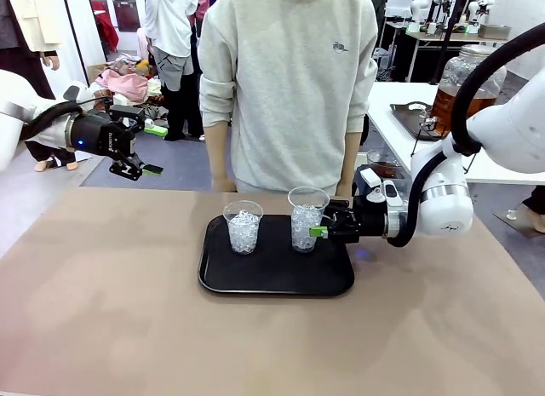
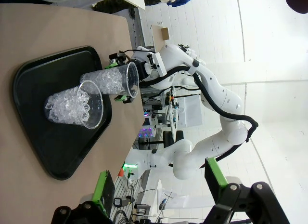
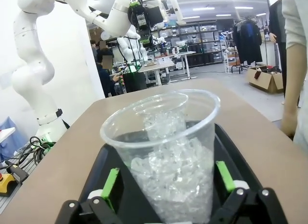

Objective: Pour the drink into the iced cup.
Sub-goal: Pick up the iced cup indicated by the human and present it to them, then open the gripper to release the iced cup you were holding.

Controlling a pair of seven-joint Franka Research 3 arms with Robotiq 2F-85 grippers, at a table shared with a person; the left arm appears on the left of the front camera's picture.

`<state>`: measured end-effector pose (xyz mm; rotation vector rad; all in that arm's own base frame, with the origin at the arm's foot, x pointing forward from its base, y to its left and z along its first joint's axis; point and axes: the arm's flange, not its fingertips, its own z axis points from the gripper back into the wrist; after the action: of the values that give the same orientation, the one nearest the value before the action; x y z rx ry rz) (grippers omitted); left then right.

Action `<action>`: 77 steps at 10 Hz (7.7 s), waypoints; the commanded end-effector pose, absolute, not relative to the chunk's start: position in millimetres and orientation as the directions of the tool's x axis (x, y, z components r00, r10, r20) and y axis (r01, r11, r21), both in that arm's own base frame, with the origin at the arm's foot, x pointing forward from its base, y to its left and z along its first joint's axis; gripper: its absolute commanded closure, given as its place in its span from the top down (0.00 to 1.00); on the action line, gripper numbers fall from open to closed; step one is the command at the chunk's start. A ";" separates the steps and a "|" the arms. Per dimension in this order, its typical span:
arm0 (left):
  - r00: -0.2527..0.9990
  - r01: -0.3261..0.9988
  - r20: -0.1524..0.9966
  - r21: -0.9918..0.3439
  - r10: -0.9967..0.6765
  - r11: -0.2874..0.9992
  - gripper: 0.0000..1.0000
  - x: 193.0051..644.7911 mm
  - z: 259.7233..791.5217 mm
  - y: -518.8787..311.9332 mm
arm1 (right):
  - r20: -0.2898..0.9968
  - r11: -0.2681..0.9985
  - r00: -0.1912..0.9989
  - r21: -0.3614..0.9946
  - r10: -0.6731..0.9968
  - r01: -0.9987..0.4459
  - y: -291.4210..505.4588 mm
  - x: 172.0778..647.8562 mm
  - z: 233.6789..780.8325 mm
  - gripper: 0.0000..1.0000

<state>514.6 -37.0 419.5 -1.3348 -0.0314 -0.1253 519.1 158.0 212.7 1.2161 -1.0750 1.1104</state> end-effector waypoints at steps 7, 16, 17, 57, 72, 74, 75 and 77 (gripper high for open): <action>0.993 0.110 0.097 -0.969 -0.066 0.220 1.00 512.3 421.6 -38.1 | 0.979 0.073 0.198 0.194 0.052 -0.978 187.0 529.6 215.0 1.00; 0.993 0.110 0.097 -0.969 -0.066 0.220 1.00 512.3 421.6 -38.1 | 0.973 0.063 0.233 0.232 0.009 -0.971 184.6 533.3 219.3 0.73; 0.993 0.110 0.097 -0.969 -0.066 0.220 1.00 512.3 421.6 -38.1 | 0.969 0.050 0.248 0.248 -0.005 -0.968 182.5 534.6 221.8 0.73; 0.993 0.110 0.097 -0.969 -0.066 0.220 1.00 512.3 421.6 -38.1 | 0.978 -0.024 0.209 0.209 0.029 -0.978 162.6 571.4 338.8 0.73; 0.993 0.110 0.097 -0.969 -0.066 0.220 1.00 512.3 421.6 -38.1 | 0.968 0.055 0.241 0.238 0.068 -0.970 96.3 561.9 327.8 1.00; 0.993 0.110 0.097 -0.969 -0.066 0.220 1.00 512.3 421.6 -38.1 | 0.974 0.052 0.205 0.201 0.093 -0.978 67.9 552.6 321.2 1.00; 0.993 0.110 0.097 -0.969 -0.066 0.220 1.00 512.3 421.6 -38.1 | 0.981 0.037 0.151 0.147 0.118 -0.988 52.4 543.8 316.4 1.00; 0.993 0.110 0.097 -0.969 -0.066 0.220 1.00 512.3 421.6 -38.1 | 0.989 0.036 0.074 0.070 0.127 -0.997 28.1 530.8 309.7 1.00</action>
<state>514.6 -37.0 419.4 -1.3348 -0.0314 -0.1251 543.5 33.2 308.2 1.1423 -1.0372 1.1424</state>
